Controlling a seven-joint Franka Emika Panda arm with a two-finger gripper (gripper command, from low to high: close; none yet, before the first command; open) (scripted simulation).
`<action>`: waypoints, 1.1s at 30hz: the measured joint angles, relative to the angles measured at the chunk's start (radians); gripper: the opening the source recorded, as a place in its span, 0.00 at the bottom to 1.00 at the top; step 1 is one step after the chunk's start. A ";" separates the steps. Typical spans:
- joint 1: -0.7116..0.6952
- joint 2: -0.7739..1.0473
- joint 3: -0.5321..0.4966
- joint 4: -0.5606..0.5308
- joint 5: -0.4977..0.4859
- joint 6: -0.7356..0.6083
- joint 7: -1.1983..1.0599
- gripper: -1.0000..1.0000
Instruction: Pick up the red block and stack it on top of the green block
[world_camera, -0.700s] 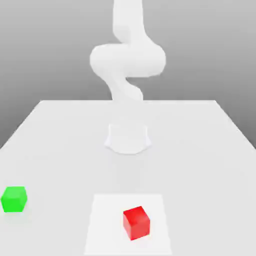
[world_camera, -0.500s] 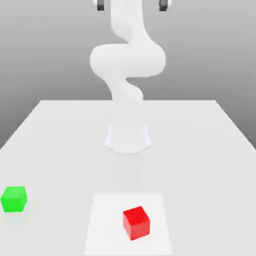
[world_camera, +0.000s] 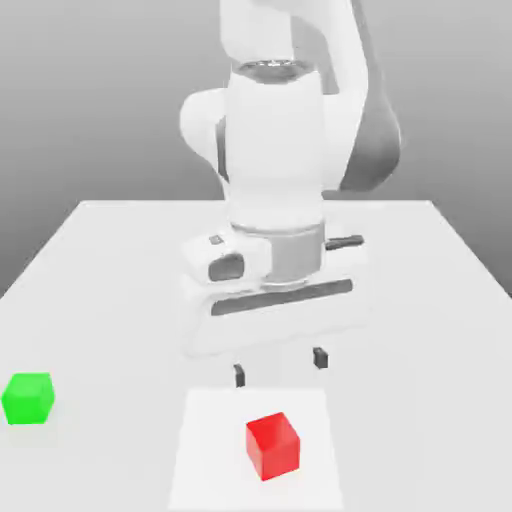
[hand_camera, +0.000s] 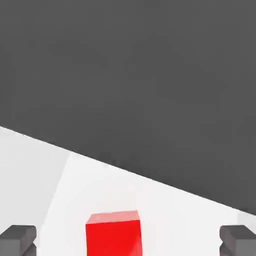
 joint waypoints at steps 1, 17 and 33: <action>0.000 0.036 0.000 -0.008 -0.004 0.021 -0.008 0.50; -0.014 0.163 0.017 -0.003 0.005 0.119 -0.027 0.00; -0.497 0.027 -0.271 0.072 0.021 -0.099 -0.550 0.00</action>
